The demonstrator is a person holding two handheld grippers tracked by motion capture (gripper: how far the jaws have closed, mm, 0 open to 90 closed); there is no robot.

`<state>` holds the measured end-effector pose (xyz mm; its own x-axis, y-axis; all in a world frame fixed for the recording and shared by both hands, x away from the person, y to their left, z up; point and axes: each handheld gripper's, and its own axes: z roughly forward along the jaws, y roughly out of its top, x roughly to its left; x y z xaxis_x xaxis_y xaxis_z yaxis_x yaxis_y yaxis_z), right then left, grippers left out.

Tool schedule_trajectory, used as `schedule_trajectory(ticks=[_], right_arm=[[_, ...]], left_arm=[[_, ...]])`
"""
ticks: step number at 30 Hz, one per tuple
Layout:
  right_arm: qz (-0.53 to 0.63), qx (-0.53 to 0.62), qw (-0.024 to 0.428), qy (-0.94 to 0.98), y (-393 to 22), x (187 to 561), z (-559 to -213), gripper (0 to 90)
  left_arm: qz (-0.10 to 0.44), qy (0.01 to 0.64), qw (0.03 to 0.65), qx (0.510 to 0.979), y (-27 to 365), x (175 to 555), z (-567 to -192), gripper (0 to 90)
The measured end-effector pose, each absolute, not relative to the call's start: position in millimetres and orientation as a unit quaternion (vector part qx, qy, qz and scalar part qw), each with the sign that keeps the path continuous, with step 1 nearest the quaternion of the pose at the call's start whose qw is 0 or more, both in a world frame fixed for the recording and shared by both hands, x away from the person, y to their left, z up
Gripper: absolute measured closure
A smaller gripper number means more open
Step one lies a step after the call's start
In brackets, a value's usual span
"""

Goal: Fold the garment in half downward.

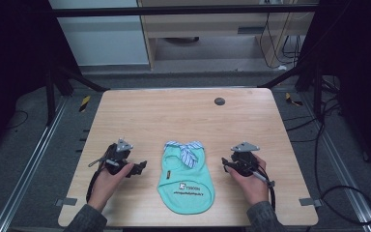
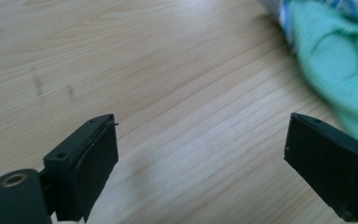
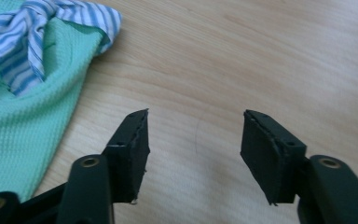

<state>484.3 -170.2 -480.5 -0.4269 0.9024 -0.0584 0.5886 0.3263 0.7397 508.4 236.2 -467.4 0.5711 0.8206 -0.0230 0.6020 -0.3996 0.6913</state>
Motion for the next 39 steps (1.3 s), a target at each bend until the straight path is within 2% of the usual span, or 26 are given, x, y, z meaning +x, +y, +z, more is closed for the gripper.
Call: schedule_trajectory(ticks=[7,10,15,17,18,25,32,39], right_arm=[[0.313,0.427,0.226,0.818,-146,504,-462,53.2],[0.312,0.417,0.219,0.825,-136,513,-459,59.6],[0.314,0.394,0.204,0.839,-126,527,-457,70.6],[0.316,0.389,0.205,0.841,-126,529,-457,73.2],[0.321,0.384,0.202,0.842,-125,533,-454,77.9],[0.318,0.370,0.201,0.849,-117,551,-449,86.4],[0.316,0.363,0.190,0.856,-105,560,-451,88.0],[0.320,0.369,0.171,0.856,-95,571,-460,79.9]], left_arm=[[0.162,0.403,0.328,0.839,210,530,-449,14.9],[0.167,0.396,0.331,0.840,202,536,-445,21.2],[0.173,0.382,0.338,0.842,187,549,-437,37.3],[0.175,0.381,0.344,0.840,184,552,-434,38.9],[0.176,0.379,0.348,0.839,182,556,-432,45.3],[0.170,0.376,0.351,0.840,173,573,-431,56.7],[0.156,0.385,0.351,0.839,168,580,-440,61.5],[0.143,0.379,0.339,0.849,155,588,-447,60.3]])
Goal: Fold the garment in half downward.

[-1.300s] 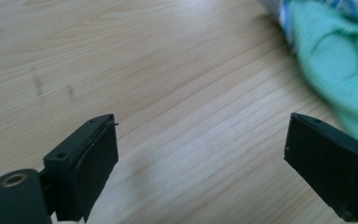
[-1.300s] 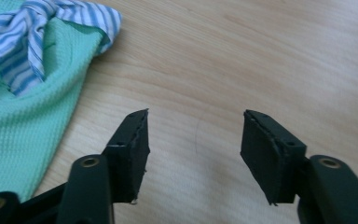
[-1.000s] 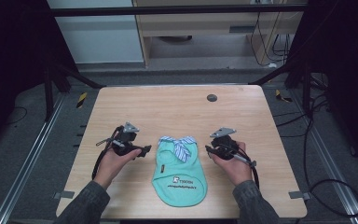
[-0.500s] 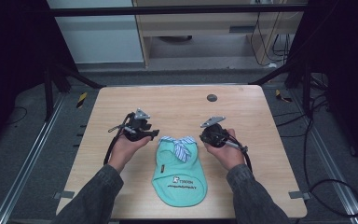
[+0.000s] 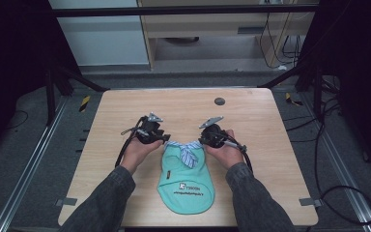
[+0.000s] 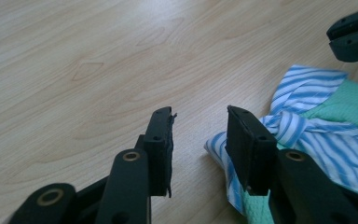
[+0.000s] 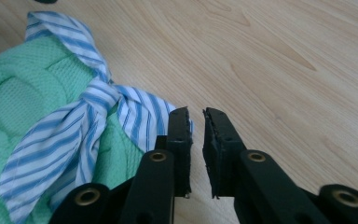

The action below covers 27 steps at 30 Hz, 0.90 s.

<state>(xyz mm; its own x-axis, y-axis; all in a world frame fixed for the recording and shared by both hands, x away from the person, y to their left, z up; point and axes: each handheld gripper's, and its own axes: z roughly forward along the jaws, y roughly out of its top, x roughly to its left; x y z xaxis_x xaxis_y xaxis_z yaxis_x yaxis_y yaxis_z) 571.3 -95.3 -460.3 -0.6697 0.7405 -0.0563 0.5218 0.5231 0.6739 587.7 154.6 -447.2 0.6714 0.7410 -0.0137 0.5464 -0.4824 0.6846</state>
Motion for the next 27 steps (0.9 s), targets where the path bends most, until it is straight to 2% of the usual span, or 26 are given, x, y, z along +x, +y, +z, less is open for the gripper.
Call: schedule_trajectory(ticks=[11,19,27], right_arm=[[0.327,0.376,0.162,0.852,-87,578,-467,74.7],[0.325,0.378,0.159,0.853,-86,578,-469,75.4],[0.317,0.380,0.147,0.856,-82,581,-474,65.9]], left_arm=[[0.144,0.368,0.314,0.863,139,590,-457,56.3],[0.139,0.366,0.305,0.868,139,586,-465,59.0],[0.137,0.369,0.302,0.868,142,584,-472,55.5]])
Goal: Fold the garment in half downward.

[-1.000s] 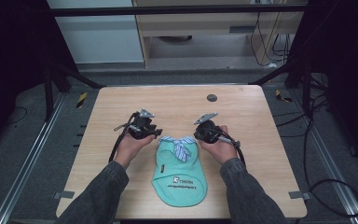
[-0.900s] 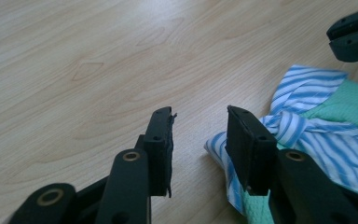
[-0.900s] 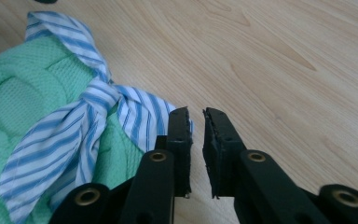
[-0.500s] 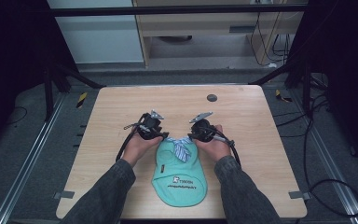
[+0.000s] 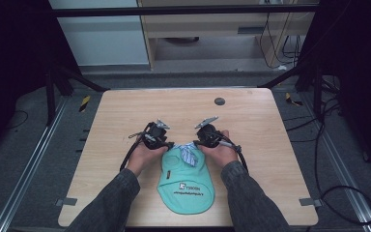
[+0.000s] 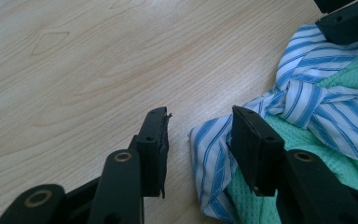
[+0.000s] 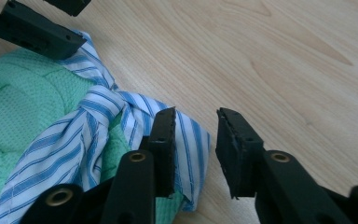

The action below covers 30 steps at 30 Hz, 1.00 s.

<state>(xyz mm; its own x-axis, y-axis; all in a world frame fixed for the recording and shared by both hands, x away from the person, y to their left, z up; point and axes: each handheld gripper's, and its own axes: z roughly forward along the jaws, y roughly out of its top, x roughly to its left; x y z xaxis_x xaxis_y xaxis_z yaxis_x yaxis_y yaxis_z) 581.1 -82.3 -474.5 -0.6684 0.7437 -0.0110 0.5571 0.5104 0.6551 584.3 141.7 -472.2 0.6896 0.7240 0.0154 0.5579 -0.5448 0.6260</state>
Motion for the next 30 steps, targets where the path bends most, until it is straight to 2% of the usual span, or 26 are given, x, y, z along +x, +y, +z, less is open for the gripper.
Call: schedule_trajectory(ticks=[8,30], right_arm=[[0.306,0.378,0.138,0.862,-78,582,-478,59.7],[0.297,0.393,0.124,0.861,-77,582,-486,53.6]], left_arm=[[0.142,0.370,0.307,0.865,145,582,-469,53.3],[0.115,0.376,0.280,0.876,148,583,-483,45.2]])
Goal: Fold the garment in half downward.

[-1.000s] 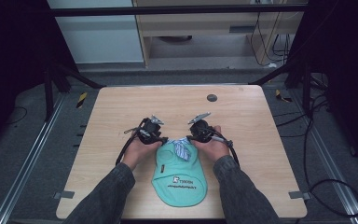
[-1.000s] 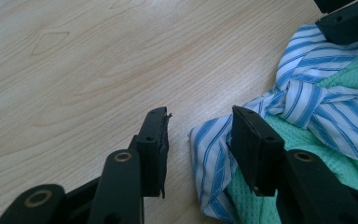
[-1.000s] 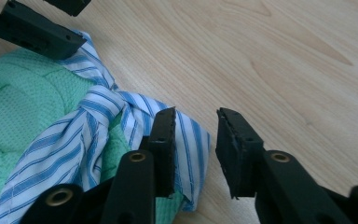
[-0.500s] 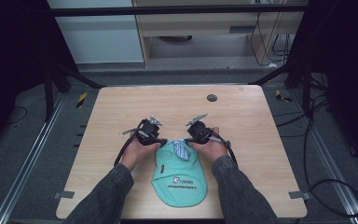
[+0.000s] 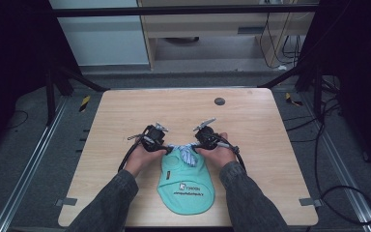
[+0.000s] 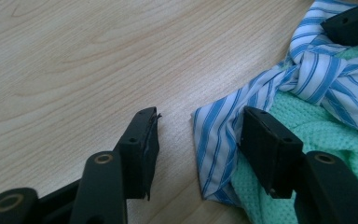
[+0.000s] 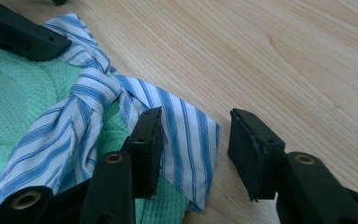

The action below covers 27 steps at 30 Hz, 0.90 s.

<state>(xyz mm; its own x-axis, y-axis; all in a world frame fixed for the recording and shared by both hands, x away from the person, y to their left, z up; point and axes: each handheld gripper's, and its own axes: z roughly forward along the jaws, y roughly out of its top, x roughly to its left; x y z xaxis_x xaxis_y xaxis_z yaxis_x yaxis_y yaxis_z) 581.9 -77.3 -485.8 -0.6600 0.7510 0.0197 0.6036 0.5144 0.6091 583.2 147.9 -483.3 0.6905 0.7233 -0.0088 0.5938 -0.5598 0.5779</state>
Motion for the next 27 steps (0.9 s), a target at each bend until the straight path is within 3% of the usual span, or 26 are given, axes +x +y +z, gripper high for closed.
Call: schedule_trajectory(ticks=[5,9,14,19,27], right_arm=[[0.298,0.402,0.114,0.858,-78.2,583.3,-486.2,53.1],[0.297,0.401,0.110,0.859,-78.2,583.3,-485.9,55.4],[0.290,0.389,0.099,0.869,-74.5,581.9,-483.8,67.3],[0.290,0.381,0.090,0.873,-72.7,580.8,-483.2,77.7],[0.286,0.370,0.099,0.878,-70.2,578.3,-482.2,82.8]], left_arm=[[0.116,0.373,0.280,0.877,147.3,582.3,-483.3,45.7],[0.113,0.367,0.282,0.879,146.1,580.5,-482.8,51.4],[0.105,0.353,0.283,0.885,144.1,578.5,-481.8,64.6],[0.102,0.343,0.287,0.889,143.4,577.3,-482.1,71.8],[0.100,0.340,0.297,0.887,143.6,575.4,-483.4,83.1]])
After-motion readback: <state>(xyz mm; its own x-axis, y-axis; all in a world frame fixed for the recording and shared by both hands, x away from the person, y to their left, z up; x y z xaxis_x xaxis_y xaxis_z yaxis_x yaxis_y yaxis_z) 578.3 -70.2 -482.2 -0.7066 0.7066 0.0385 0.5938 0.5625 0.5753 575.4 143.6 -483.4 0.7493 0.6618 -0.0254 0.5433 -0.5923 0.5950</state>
